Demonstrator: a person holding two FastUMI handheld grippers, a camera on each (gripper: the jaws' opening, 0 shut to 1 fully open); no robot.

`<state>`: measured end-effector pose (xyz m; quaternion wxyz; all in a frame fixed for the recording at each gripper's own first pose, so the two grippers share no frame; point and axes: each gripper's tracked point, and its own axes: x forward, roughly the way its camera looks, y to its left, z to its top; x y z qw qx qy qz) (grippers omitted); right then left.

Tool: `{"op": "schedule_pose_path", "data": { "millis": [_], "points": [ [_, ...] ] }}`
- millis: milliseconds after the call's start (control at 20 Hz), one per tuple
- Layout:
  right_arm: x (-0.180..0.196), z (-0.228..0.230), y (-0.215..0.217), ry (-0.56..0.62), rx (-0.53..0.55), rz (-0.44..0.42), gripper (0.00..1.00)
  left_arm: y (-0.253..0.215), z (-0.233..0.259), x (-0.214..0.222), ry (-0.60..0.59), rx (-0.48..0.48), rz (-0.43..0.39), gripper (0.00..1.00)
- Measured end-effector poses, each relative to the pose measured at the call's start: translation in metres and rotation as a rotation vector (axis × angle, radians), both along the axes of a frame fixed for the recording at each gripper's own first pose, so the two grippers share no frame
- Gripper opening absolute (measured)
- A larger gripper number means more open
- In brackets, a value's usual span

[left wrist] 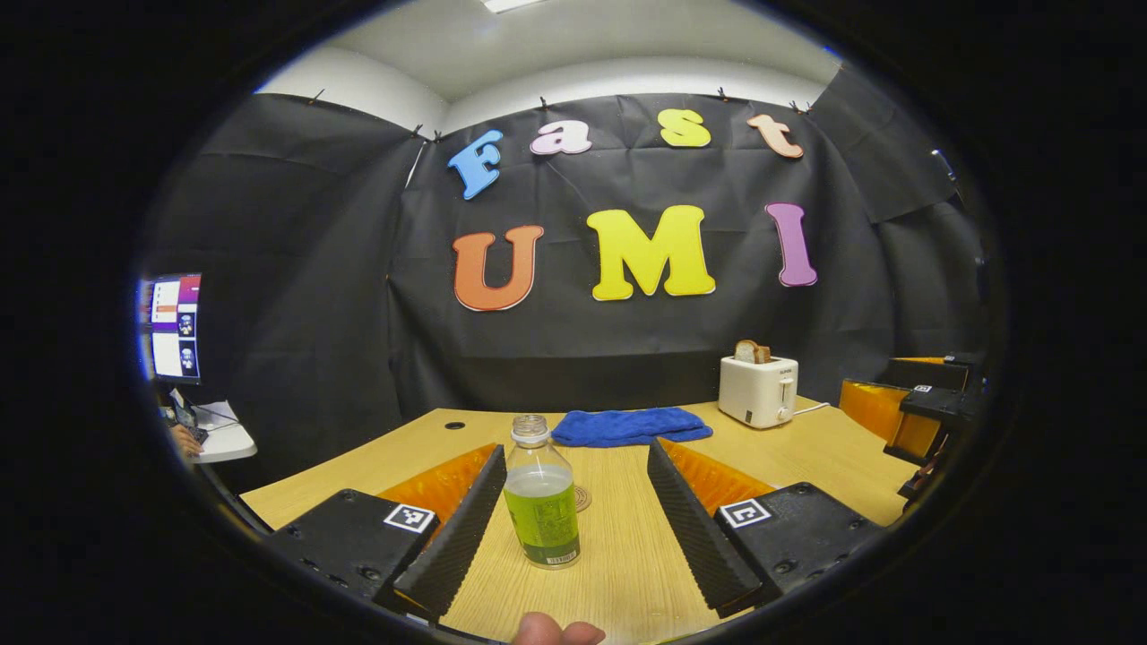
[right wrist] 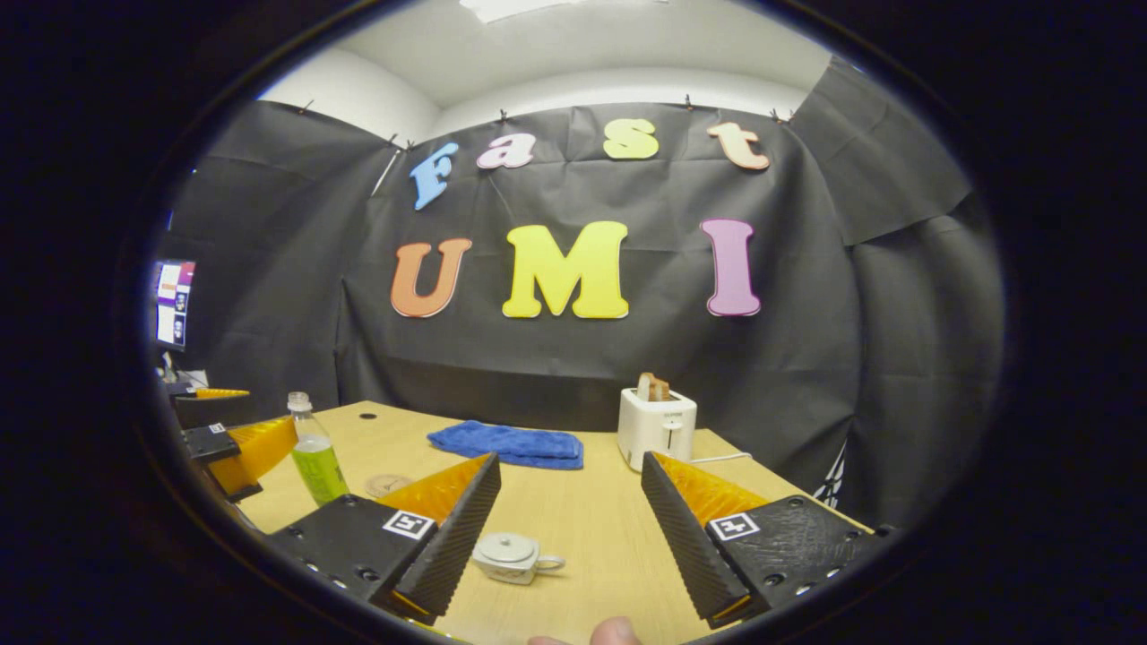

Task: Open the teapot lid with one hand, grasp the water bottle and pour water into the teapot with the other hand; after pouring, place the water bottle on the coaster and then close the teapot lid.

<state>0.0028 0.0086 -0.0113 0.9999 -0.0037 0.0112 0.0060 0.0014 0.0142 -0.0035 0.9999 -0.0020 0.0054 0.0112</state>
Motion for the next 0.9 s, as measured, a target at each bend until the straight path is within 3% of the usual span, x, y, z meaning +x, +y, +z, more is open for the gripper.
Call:
{"op": "schedule_pose_path", "data": {
  "millis": [500,900],
  "points": [
    [0.003,-0.011,0.006,0.018,-0.005,0.011,0.95,0.004,-0.004,0.001,0.01,0.004,0.013,0.99],
    [0.014,-0.045,0.02,0.085,-0.019,0.028,0.95,0.01,-0.008,0.004,0.021,-0.003,0.022,0.99]
  ]
}}
